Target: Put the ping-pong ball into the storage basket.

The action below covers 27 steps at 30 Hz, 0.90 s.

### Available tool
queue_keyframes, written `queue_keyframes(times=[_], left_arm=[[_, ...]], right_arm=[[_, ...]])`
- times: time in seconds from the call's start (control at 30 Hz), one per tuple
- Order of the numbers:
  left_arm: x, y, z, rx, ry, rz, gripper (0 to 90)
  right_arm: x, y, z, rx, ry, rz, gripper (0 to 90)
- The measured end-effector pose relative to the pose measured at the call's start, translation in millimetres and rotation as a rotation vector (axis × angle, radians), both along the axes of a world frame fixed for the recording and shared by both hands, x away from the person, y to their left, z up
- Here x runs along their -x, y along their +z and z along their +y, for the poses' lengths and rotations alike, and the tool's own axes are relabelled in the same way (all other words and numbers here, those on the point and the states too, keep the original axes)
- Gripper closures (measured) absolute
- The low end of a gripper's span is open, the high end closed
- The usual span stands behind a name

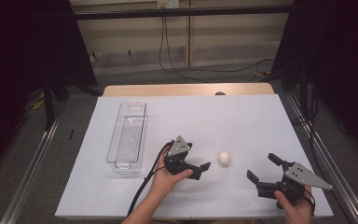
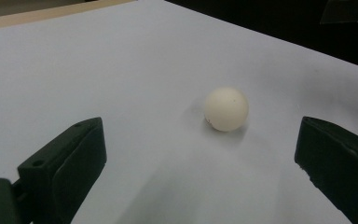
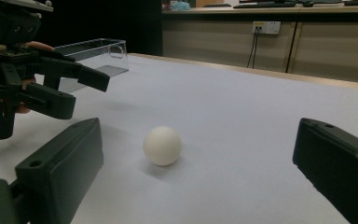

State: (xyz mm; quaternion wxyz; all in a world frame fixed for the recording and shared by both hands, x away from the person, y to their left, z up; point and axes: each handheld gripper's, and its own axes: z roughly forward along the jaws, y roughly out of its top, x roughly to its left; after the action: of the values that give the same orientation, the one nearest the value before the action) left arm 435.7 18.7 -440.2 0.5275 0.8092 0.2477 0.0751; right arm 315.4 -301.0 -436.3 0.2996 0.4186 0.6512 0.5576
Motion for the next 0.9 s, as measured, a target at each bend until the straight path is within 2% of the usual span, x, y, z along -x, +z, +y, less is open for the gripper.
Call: queue_keyframes(times=[0.53, 0.57, 0.67, 0.9], left_arm=[[-7.2, -1.8, -24.9, -0.039, -0.008, 0.027, 2.5], [-7.5, -2.6, -26.0, -0.033, -0.013, 0.033, 2.5], [-8.4, -4.1, -27.8, -0.056, -0.009, 0.035, 2.6], [-10.1, -7.9, -31.2, -0.062, -0.001, 0.041, 2.4]], right_arm=[[0.1, 0.2, 0.2, 0.002, 0.005, 0.001, 1.4], [0.1, 0.1, 0.2, 0.002, 0.005, 0.001, 1.3], [-0.1, 0.0, 0.0, 0.002, 0.005, -0.001, 1.4], [-0.4, 0.1, 0.4, 0.01, 0.014, -0.008, 1.3]])
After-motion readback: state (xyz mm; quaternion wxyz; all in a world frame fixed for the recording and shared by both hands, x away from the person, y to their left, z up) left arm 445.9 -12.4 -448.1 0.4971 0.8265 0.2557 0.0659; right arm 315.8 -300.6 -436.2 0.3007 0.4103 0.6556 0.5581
